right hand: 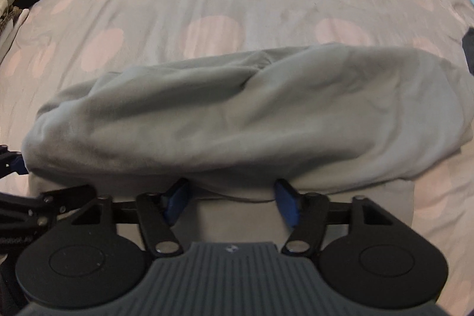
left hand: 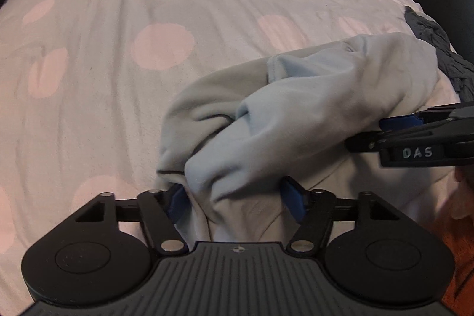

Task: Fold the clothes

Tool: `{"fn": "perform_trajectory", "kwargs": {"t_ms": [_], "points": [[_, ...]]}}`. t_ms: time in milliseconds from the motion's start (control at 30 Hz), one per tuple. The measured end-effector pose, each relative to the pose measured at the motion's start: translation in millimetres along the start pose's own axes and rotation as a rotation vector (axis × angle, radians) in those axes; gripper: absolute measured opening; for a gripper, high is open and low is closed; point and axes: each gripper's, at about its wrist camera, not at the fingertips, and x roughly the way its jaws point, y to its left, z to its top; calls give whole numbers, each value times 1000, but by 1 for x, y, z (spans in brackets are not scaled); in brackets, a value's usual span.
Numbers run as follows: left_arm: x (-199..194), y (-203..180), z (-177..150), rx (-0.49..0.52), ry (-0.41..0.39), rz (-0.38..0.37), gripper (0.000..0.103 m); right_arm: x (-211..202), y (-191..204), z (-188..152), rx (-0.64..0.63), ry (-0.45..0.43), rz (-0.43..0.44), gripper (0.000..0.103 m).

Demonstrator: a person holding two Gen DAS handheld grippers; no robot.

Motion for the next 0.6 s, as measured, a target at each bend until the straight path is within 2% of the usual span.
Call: {"fn": "perform_trajectory", "kwargs": {"t_ms": [33, 67, 100, 133, 167, 200, 267, 433, 600], "points": [[-1, 1, 0, -4, -10, -4, 67, -1, 0, 1, -3, -10, -1, 40], [-2, 2, 0, -7, -19, -9, 59, -2, 0, 2, -6, -19, 2, 24], [-3, 4, 0, -11, -29, -13, 48, -4, 0, 2, -9, -29, 7, 17], [-4, 5, 1, -14, -38, -17, 42, -5, 2, 3, -14, -39, 6, 7], [-7, 5, 1, -17, -47, -24, 33, -7, 3, 3, -20, -53, 5, 4], [-10, 6, 1, -19, -57, -29, 27, -10, 6, 4, -28, -69, 5, 3], [-18, 7, 0, -28, -86, -22, 23, -17, 13, 8, -45, -106, 10, 3], [-48, 16, 3, -76, -164, 19, 18, -48, 36, 21, -87, -207, 75, 3], [-92, 44, 0, -127, -245, 144, 17, -80, 84, 38, -159, -293, 200, 3]]}}
